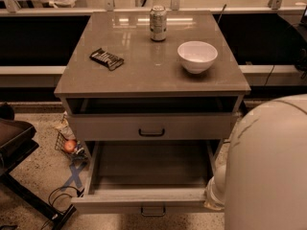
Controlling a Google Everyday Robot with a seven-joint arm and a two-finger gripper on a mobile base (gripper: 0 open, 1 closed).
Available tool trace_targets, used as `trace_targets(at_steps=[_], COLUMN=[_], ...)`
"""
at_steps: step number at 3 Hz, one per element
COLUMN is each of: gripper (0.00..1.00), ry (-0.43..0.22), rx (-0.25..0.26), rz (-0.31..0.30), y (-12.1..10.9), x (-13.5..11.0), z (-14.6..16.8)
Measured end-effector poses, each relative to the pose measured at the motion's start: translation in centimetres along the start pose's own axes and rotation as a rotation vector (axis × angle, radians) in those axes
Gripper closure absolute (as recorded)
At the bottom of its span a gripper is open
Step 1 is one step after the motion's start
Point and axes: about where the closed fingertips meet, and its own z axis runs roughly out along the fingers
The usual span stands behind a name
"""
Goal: Open middle drawer
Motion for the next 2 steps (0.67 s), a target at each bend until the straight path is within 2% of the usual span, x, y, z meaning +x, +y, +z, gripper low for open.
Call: trace_targets(at_steps=[1,2], gripper=[0.05,0.00], ry=[0.000,0.000], rx=[-0.001,-0.002], rz=[0.000,-0.001], y=[0.05,0.08], x=[0.00,0.00], z=[0.03,0.04])
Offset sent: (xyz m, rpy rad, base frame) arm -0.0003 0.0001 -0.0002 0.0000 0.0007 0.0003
